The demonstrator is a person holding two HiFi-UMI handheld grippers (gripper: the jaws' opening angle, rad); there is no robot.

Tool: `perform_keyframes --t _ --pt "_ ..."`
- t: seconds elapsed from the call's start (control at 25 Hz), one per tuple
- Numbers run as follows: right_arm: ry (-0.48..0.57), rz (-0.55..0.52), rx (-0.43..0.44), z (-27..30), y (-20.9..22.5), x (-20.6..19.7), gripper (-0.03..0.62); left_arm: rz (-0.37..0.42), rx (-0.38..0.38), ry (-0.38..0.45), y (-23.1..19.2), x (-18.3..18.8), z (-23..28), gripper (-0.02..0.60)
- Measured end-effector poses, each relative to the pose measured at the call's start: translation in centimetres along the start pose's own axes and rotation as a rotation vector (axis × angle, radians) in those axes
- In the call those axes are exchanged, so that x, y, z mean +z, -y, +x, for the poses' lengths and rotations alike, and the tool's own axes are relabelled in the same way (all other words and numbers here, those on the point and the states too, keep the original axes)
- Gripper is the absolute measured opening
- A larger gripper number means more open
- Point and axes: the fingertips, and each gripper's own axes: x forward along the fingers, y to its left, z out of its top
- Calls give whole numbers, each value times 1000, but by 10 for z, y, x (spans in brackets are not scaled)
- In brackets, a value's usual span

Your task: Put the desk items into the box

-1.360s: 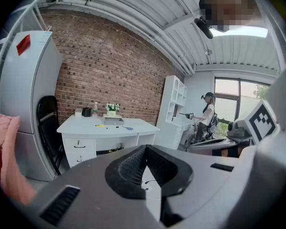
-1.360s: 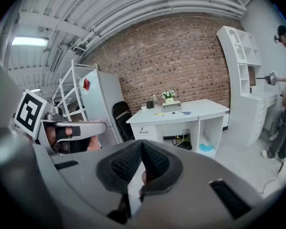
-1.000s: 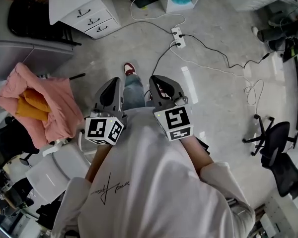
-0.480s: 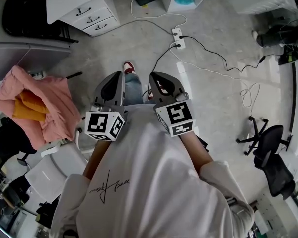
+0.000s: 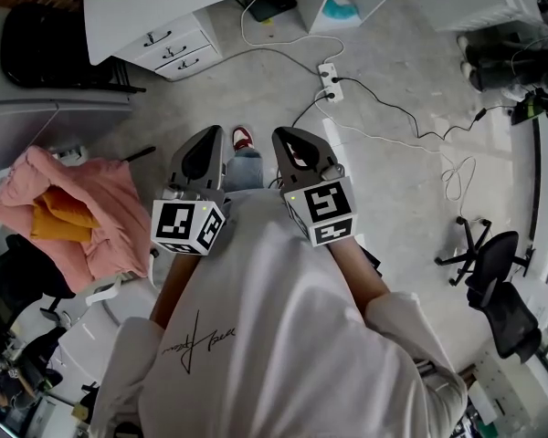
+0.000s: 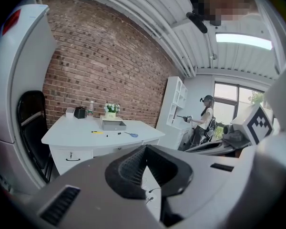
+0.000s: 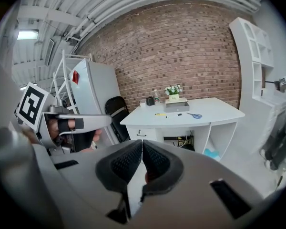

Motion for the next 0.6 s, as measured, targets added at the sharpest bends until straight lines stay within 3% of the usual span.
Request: perform_keyframes --t 0.6 --pt "-12 -15 -58 100 -7 53 26 -14 -25 6 -106 40 40 6"
